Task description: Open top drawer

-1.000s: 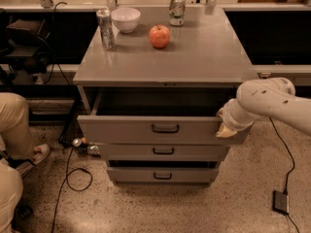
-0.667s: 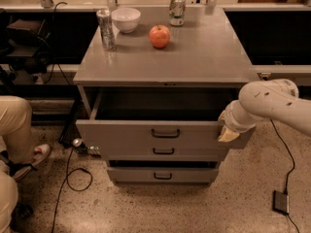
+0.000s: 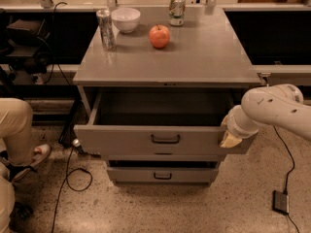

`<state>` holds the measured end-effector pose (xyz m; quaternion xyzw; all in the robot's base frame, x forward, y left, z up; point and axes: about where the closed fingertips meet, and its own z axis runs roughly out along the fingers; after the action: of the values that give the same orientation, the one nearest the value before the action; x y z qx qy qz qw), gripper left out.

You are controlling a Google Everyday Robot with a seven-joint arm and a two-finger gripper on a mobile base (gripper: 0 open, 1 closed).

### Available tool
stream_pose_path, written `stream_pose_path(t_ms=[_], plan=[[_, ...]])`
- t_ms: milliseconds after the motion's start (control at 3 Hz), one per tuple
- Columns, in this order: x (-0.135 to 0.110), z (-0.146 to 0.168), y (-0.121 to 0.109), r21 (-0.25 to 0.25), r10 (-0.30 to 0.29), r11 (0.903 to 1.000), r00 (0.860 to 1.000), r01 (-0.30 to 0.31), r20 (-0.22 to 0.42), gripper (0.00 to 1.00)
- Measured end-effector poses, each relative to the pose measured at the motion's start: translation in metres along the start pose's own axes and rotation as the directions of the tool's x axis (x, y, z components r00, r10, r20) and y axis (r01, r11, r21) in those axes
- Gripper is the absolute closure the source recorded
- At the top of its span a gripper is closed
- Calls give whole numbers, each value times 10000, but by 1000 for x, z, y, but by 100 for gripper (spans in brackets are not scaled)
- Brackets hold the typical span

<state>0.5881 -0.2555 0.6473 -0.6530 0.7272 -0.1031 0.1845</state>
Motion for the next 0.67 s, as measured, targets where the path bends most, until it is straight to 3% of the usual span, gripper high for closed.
stream_pose_path(t_ms=[667], plan=[[-1,3,3,-171,-168,9997,9998,169,77,100]])
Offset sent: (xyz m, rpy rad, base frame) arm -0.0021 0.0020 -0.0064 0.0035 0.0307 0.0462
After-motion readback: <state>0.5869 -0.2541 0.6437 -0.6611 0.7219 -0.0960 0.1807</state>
